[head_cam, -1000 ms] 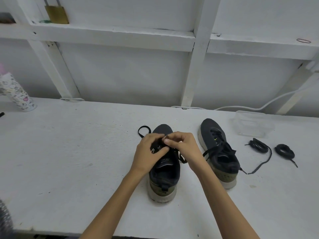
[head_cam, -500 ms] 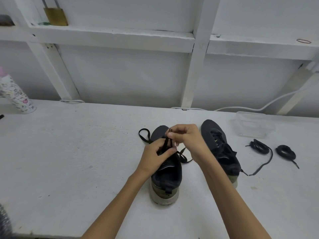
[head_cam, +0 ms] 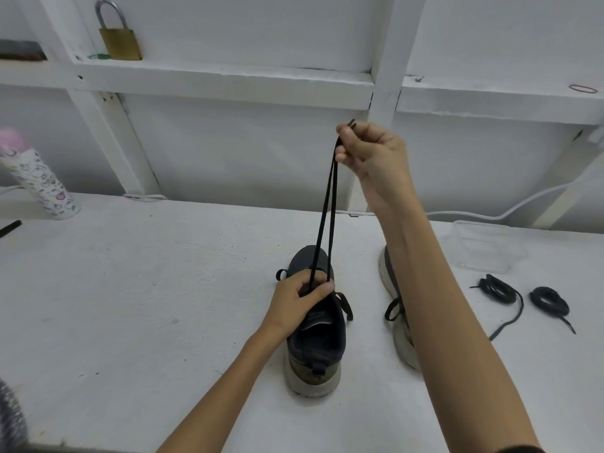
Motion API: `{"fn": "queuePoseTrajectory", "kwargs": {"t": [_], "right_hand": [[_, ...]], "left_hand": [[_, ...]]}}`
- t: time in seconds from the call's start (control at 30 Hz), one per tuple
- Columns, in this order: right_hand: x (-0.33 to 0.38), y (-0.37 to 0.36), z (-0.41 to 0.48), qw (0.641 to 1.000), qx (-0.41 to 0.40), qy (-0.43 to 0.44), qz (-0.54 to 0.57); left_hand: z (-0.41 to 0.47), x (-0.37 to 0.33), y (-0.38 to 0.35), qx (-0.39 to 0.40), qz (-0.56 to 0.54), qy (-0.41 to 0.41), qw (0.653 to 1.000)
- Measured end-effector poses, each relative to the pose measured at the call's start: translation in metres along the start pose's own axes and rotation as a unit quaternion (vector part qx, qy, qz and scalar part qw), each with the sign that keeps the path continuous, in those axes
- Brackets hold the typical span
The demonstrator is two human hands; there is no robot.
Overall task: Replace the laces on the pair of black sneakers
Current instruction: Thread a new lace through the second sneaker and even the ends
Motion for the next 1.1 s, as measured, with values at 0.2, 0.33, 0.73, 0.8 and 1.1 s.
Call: {"fn": "queuePoseTrajectory", "kwargs": {"t": [0.2, 0.33, 0.73, 0.8, 1.1], "right_hand": [[-0.083, 0.028, -0.002, 0.953, 0.039, -0.138, -0.268], [-0.137, 0.04, -0.06, 0.8, 0.258, -0.274, -0.468], [-0.128, 0.012, -0.085, 0.884, 0.187, -0.18, -0.388], [-0.129, 0.01, -0.083, 0.892, 0.185, -0.186, -0.369], [-0.112, 0.002, -0.057, 0.956, 0.124, -0.206, -0.169]], "left_hand": [[0.003, 0.0, -0.007, 0.002, -0.051, 0.044, 0.998], [0.003, 0.005, -0.004, -0.003, -0.052, 0.051, 0.997], [0.005, 0.009, -0.002, -0.028, -0.024, 0.05, 0.998], [0.004, 0.007, -0.004, -0.03, -0.032, 0.049, 0.998], [0.006, 0.002, -0.004, 0.002, -0.006, 0.019, 1.0]]}}
Point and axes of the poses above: each hand's wrist, its own z-axis towards the middle knuckle, its own y-axis out of the back of the hand, x = y × z, the point moved 9 cm from there along z, towards the middle knuckle, and after that the axes turned 12 degrees about -z, right-handed, at the moved point
